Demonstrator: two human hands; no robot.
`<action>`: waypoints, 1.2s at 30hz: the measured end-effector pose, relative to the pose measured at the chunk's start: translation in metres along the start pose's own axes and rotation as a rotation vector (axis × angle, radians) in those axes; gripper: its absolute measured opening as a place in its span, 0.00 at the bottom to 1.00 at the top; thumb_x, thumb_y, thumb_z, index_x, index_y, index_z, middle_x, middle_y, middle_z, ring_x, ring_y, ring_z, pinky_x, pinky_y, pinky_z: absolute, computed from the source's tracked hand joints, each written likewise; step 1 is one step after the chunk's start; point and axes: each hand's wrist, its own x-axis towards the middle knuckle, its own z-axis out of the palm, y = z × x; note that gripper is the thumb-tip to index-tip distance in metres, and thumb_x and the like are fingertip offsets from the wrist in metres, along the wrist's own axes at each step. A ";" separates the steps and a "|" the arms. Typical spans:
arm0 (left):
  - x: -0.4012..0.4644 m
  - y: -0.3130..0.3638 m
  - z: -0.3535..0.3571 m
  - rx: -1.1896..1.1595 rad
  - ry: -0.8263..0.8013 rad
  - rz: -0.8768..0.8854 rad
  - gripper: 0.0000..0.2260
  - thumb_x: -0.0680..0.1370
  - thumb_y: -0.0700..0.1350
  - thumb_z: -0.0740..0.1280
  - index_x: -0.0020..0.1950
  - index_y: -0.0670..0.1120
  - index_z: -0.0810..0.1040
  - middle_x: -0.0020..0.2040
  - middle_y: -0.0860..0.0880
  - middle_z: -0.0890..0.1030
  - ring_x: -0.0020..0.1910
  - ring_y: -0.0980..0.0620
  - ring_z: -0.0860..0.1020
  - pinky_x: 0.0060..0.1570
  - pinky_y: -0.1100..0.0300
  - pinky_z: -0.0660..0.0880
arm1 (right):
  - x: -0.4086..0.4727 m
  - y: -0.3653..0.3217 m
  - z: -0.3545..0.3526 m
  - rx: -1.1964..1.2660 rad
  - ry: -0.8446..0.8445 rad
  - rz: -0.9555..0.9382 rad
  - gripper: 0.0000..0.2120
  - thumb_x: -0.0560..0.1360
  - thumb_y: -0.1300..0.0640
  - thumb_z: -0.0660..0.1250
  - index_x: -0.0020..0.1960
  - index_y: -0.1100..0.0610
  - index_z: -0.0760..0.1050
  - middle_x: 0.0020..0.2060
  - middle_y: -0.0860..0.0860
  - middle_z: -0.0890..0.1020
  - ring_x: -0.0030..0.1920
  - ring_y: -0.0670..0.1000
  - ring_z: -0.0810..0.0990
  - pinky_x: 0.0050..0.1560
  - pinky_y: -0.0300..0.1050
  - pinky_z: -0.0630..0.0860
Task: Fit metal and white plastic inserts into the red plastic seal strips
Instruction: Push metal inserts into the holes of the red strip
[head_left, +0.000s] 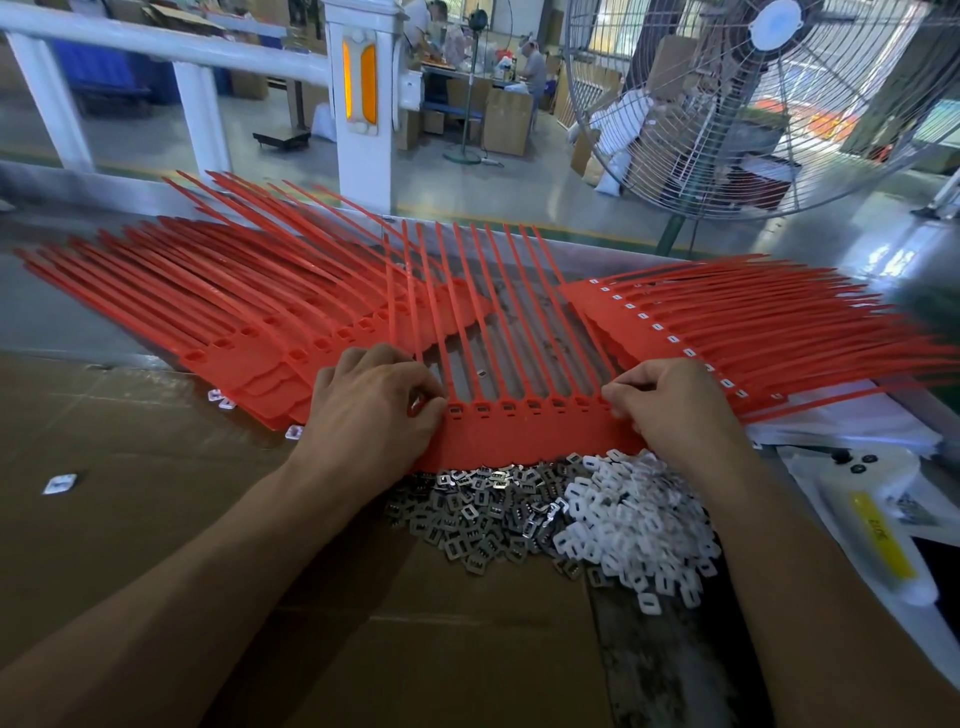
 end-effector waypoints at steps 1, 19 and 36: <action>0.000 0.000 0.000 -0.001 -0.002 0.000 0.07 0.79 0.56 0.67 0.54 0.59 0.82 0.60 0.58 0.75 0.65 0.52 0.67 0.61 0.55 0.57 | 0.000 -0.001 0.001 -0.017 -0.012 -0.008 0.07 0.78 0.53 0.73 0.42 0.49 0.83 0.33 0.45 0.85 0.29 0.40 0.78 0.34 0.41 0.70; -0.001 0.000 -0.002 -0.013 -0.022 -0.014 0.07 0.79 0.57 0.67 0.55 0.59 0.82 0.61 0.57 0.75 0.66 0.52 0.66 0.64 0.54 0.58 | -0.003 -0.015 0.010 -0.179 -0.125 -0.055 0.06 0.81 0.50 0.69 0.46 0.48 0.82 0.40 0.43 0.82 0.43 0.44 0.80 0.45 0.47 0.77; 0.000 0.000 -0.002 -0.014 -0.010 -0.004 0.07 0.79 0.56 0.67 0.54 0.59 0.82 0.60 0.58 0.75 0.65 0.53 0.67 0.61 0.56 0.57 | 0.000 -0.013 0.017 -0.155 -0.022 -0.038 0.08 0.77 0.51 0.73 0.39 0.45 0.80 0.37 0.41 0.82 0.40 0.43 0.80 0.40 0.45 0.75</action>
